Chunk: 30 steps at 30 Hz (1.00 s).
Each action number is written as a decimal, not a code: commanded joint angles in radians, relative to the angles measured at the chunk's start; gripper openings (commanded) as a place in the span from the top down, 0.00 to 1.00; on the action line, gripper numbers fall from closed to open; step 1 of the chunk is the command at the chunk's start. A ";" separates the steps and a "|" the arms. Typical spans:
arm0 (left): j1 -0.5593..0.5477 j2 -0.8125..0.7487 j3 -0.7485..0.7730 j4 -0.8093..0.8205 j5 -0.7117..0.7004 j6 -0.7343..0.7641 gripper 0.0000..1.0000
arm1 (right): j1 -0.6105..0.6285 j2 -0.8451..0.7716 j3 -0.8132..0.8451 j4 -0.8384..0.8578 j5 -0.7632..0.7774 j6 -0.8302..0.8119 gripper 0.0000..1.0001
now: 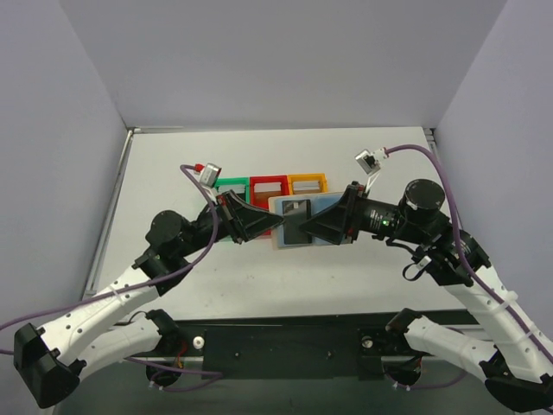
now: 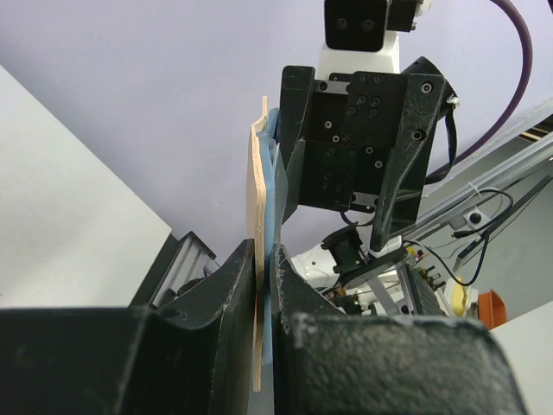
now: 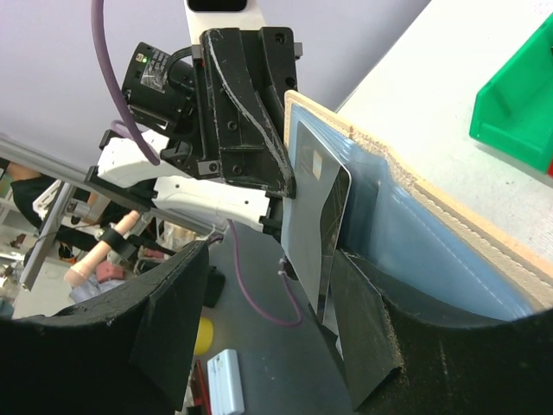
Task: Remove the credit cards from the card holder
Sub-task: Remove the credit card from the card holder.
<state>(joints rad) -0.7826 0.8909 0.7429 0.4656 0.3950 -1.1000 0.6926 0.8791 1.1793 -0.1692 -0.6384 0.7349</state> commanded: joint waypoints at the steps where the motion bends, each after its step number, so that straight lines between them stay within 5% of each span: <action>1: 0.000 0.006 0.009 0.100 0.008 -0.021 1.00 | -0.001 -0.002 -0.009 0.083 -0.053 0.023 0.47; 30: -0.024 0.043 0.030 0.131 0.018 -0.038 1.00 | 0.001 0.031 -0.029 0.085 -0.061 0.041 0.45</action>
<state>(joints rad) -0.7914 0.9394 0.7429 0.5270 0.3977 -1.1229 0.6926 0.8871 1.1572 -0.1307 -0.6548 0.7628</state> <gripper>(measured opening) 0.182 0.545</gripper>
